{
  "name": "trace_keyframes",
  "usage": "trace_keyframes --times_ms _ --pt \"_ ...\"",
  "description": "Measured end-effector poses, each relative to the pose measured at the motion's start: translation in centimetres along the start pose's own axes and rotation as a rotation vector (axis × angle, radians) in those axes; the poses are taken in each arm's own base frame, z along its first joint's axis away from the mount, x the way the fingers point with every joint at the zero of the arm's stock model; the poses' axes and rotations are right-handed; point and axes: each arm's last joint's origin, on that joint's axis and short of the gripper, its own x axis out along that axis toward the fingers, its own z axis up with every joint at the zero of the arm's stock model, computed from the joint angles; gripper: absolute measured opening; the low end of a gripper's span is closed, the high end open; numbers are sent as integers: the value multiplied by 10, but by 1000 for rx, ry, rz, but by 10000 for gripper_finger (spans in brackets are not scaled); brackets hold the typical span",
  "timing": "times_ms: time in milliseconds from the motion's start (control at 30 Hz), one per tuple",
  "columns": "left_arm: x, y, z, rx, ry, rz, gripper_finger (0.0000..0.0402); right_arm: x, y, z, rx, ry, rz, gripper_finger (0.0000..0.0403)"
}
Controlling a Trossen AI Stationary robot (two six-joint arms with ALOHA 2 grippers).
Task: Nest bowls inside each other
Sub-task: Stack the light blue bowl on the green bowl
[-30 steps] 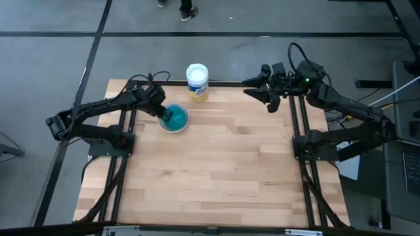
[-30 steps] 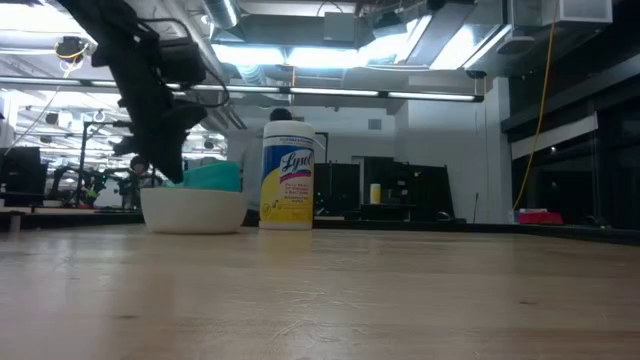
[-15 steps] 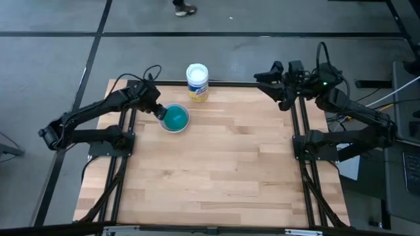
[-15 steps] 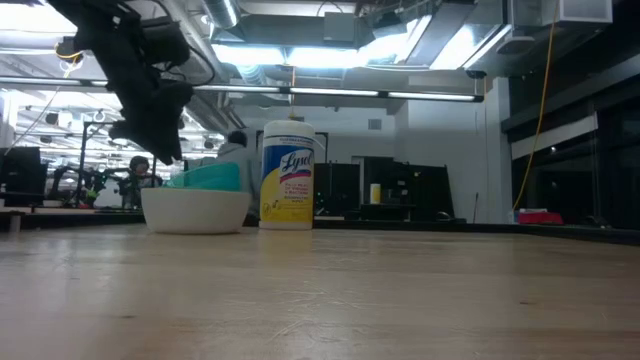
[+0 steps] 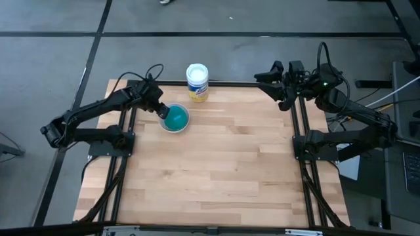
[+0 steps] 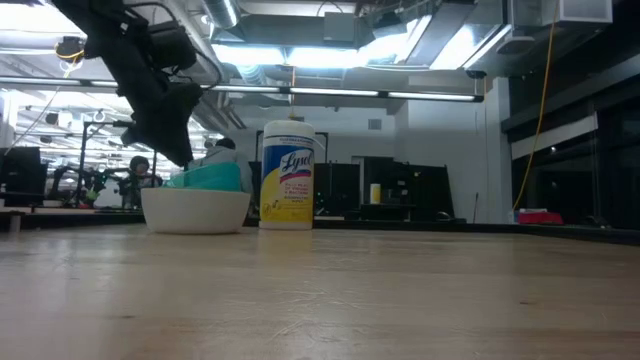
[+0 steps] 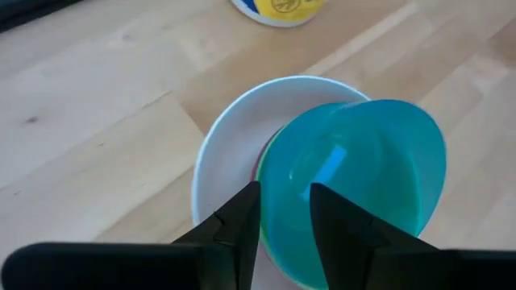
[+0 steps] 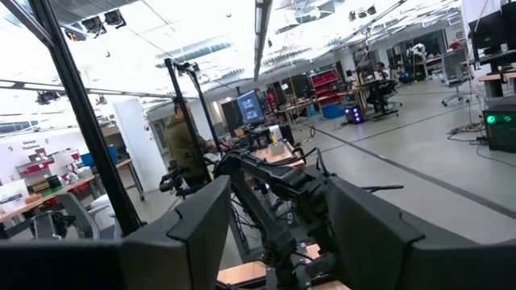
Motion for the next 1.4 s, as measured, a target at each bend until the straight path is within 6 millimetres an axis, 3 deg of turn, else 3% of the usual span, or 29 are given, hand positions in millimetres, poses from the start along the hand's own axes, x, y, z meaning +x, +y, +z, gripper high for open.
trace_keyframes --times_ms 367,433,533,633,833,933,1133,1400 --pt "25 -5 5 -20 47 -13 99 0 -1 0 -9 0 -11 222" --pt "31 -4 4 -28 70 -1 80 0 -1 0 -13 0 -11 218" --pt "37 -4 4 -23 97 -16 20 0 -1 0 -14 0 -11 210" --pt "36 -5 4 -28 96 -15 5 0 -1 0 -15 0 -12 202" --pt "17 -8 -3 29 211 40 4 0 -1 -1 -9 9 -15 194" --pt "13 -10 1 47 189 39 3 0 -1 -1 -13 7 -20 196" --pt "14 -9 5 22 147 67 13 1 -2 -1 -12 6 -26 203" --pt "12 -7 -3 29 234 79 47 1 -2 -2 -8 7 -27 201"
